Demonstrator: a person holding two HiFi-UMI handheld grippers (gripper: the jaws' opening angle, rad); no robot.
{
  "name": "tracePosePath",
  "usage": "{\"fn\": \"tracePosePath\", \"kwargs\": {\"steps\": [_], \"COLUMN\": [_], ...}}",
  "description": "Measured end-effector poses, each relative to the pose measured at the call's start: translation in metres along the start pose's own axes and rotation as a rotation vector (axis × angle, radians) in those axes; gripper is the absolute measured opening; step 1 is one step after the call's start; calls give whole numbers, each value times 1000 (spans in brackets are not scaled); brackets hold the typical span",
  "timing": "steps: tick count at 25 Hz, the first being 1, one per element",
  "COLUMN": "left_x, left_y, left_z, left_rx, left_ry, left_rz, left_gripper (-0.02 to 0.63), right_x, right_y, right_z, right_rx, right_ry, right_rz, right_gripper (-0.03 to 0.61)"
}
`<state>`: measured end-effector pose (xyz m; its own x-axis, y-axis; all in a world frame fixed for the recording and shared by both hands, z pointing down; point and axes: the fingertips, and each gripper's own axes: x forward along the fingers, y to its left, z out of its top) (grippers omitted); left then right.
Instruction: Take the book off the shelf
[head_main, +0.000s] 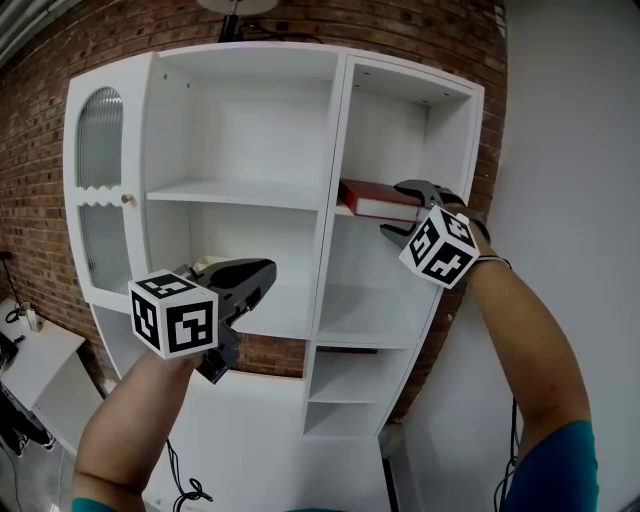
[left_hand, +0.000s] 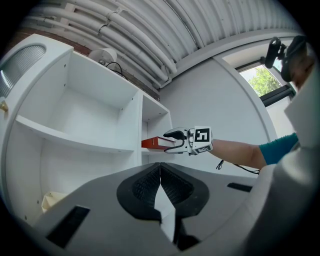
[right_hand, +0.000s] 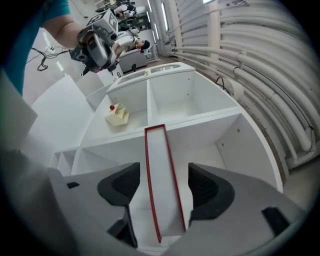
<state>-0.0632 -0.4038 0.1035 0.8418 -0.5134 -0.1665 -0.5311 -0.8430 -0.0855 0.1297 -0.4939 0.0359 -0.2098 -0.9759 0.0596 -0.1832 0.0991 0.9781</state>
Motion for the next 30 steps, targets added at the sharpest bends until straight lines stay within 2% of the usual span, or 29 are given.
{"fn": "tracePosePath", "kwargs": {"steps": [5,13,16,20,23,30], "left_x": [-3,-5,-3,-2,-2,0], "left_y": [10,24,24,21,19,10], "left_z": [-5,-14,-17,-19,-16,-14], "left_rx": [-12,-37,-38,-29,-25,-8], "left_ry": [-3,5,11,15,11,7], "left_rz": [18,37,35,28,27,19], "left_gripper": [17,17,17,17,17,17], "right_x": [19,33,26,0,-24,-91], "right_y": [4,6,1,3,-2,-24], "right_z": [-9,-20,-18,-12,-9,-11], "right_rx": [-57,-67,-82,-126,-133,-54], "right_ry": [58,102,93,55,25,-62], "right_rz": [30,65,49,71,33,-112], "right_gripper": [276,275,206,195,180,173]}}
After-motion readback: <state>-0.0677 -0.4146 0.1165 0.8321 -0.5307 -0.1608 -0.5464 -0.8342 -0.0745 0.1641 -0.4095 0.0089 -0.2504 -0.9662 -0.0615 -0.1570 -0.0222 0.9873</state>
